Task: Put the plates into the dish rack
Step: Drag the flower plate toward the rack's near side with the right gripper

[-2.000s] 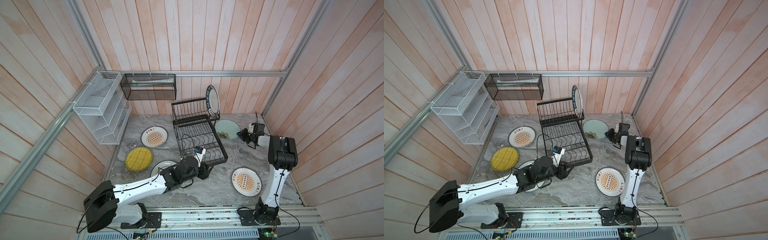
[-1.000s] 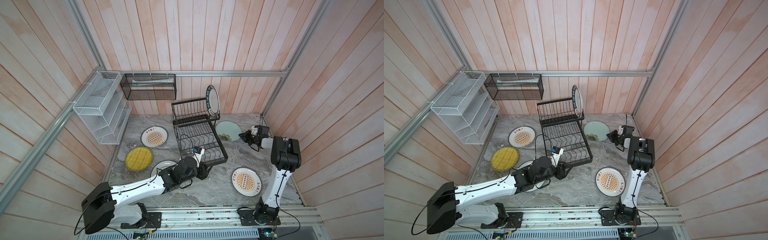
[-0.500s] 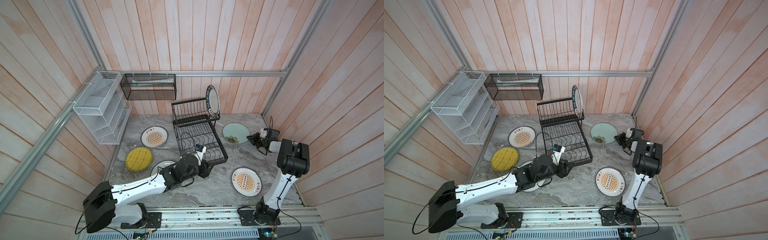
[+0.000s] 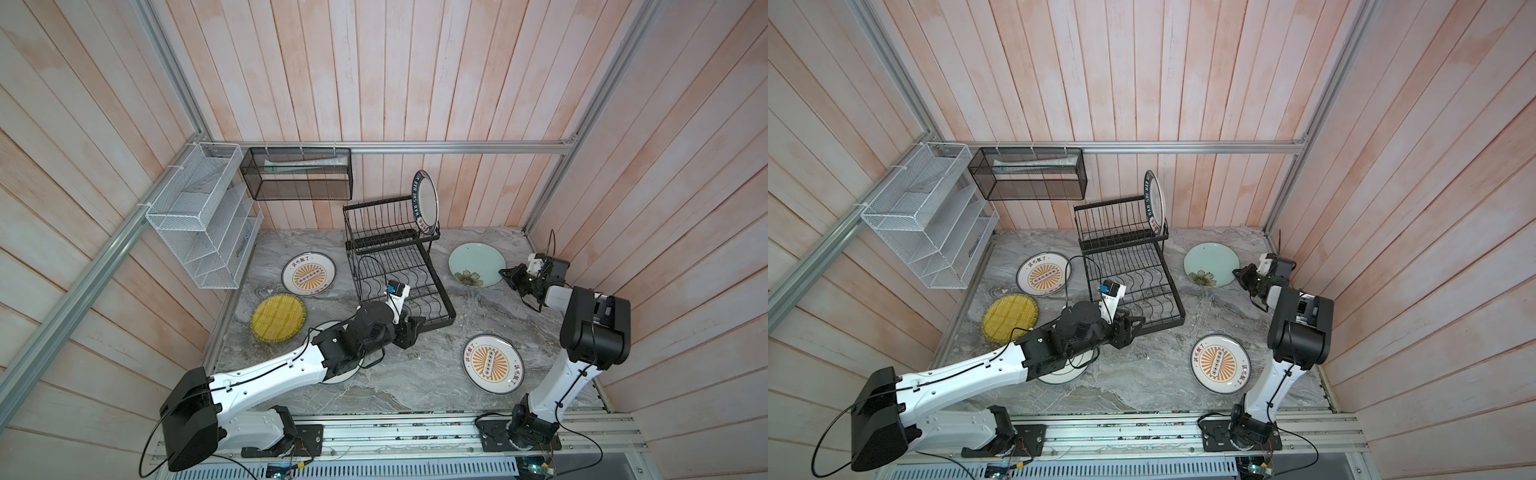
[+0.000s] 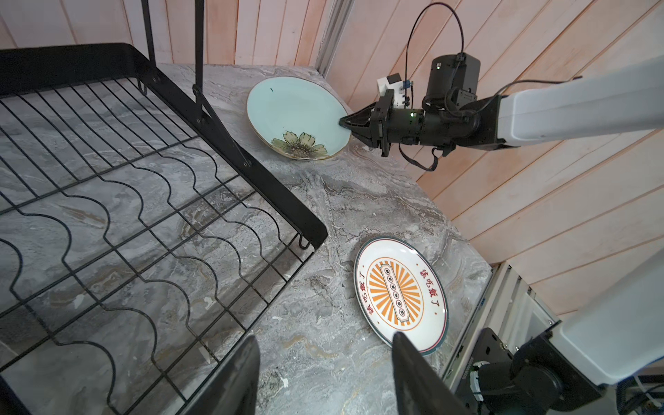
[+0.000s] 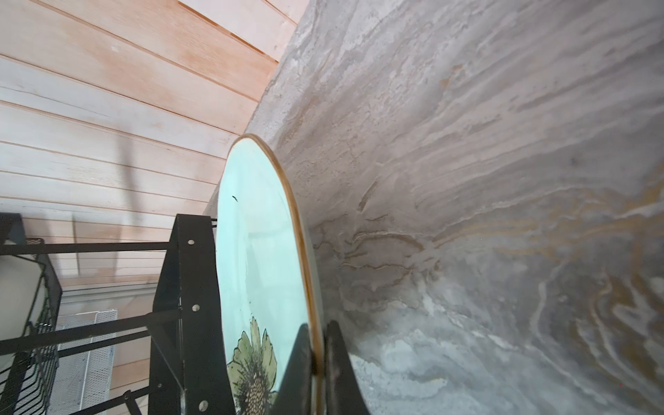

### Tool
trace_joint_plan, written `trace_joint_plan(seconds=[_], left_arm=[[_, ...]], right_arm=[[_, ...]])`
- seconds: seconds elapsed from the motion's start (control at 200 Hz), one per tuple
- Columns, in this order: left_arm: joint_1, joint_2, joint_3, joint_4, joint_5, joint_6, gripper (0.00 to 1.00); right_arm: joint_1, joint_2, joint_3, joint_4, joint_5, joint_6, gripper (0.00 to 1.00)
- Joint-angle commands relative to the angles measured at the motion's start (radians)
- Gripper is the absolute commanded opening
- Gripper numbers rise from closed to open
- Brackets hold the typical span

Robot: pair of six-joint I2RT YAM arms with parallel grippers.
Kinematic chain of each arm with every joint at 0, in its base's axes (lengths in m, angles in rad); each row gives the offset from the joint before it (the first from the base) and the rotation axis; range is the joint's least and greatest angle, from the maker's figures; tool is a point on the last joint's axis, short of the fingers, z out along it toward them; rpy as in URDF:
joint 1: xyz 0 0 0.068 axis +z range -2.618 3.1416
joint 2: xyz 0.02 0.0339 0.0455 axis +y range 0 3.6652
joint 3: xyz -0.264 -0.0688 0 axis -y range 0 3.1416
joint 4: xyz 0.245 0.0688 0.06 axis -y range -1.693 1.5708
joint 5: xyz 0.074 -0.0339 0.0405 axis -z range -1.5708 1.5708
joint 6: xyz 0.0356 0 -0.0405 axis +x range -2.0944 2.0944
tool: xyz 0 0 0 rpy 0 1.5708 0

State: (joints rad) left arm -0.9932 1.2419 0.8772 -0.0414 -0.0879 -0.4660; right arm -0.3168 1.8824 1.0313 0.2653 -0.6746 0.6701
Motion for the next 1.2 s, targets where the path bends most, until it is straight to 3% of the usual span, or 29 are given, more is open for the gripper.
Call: trace_joint_plan(seconds=[0.0,0.26,0.575,1.195], left_arm=[[0.023,-0.036,-0.006,-0.016,-0.004,0.012,0.6],[0.086,-0.041,-0.026,0.0,0.065,-0.022,0.6],[0.107,-0.019,-0.027,0.0,0.07,-0.021,0.6],[0.159,0.136,-0.005,0.071,0.118,-0.049,0.6]], right_arm=[[-0.002,-0.074,-0.014,0.112,-0.104,0.036,0.0],[-0.002,-0.156,-0.072,0.127,-0.125,0.048,0.0],[-0.004,-0.256,-0.143,0.155,-0.165,0.078,0.0],[0.015,-0.446,-0.328,0.144,-0.202,0.057,0.0]])
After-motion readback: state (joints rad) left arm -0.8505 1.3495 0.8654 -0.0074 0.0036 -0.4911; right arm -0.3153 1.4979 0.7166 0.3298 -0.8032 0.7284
